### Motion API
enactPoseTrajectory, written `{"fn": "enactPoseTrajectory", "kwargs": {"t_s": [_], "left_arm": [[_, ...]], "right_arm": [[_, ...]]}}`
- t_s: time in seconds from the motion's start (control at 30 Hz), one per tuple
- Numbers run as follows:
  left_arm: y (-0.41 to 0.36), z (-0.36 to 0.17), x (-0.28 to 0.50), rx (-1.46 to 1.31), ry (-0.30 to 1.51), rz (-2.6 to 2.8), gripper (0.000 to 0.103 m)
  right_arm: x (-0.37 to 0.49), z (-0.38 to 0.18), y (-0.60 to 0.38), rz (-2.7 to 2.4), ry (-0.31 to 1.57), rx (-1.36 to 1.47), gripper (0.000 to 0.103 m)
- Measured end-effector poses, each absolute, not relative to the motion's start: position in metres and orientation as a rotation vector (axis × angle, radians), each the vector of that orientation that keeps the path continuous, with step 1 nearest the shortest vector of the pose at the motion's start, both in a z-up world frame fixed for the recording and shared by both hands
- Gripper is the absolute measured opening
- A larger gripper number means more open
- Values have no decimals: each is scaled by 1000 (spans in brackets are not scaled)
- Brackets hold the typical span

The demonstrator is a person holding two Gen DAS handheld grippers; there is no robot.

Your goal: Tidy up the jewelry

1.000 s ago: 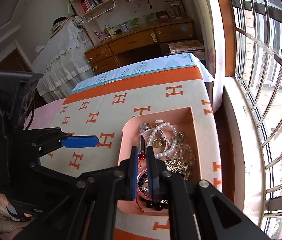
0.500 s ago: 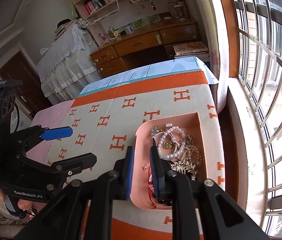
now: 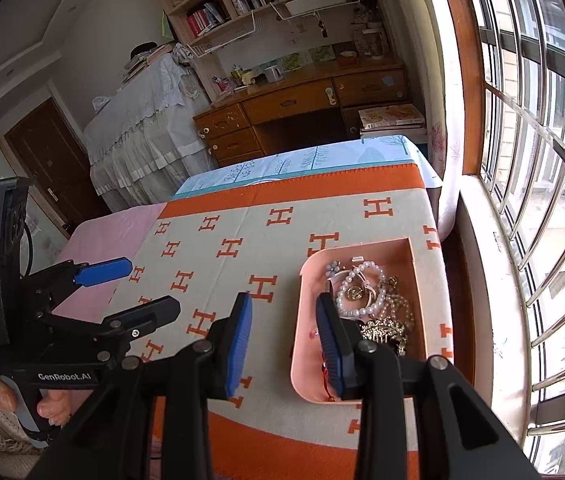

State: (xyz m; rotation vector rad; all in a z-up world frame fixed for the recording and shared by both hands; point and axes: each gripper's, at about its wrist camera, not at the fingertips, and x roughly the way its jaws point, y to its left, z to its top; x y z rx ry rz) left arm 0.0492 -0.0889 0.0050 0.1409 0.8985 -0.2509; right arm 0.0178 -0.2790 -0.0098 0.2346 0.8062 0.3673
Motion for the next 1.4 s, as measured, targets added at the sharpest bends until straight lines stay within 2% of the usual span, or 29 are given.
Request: {"fn": "enactPoseTrajectory", "kwargs": {"t_s": [0.03,0.1,0.13,0.17,0.23,0.3,0.67,1.4], "left_arm": [[-86,7,44,137,886,-237,91],[-81,10,35,130,862,-205,100],[-80,11,30,129,852,-180,102],[-78,12,24,128,838,-158,102],[-76,13,13,131,812,-123,102],[-76,13,4,140,800,-93,102],[-68,0,-29,93,763,-1,102],[-51,-4,-41,48,761,21,102]], "right_arm": [[14,-8,-278,367,801,233,34],[7,-6,-275,365,794,230,34],[3,-6,-273,359,792,229,35],[0,-6,-271,354,791,229,36],[-8,-8,-266,345,785,231,47],[-16,-11,-259,338,779,226,48],[-55,-16,-237,254,695,197,49],[-65,-14,-221,245,675,167,50]]}}
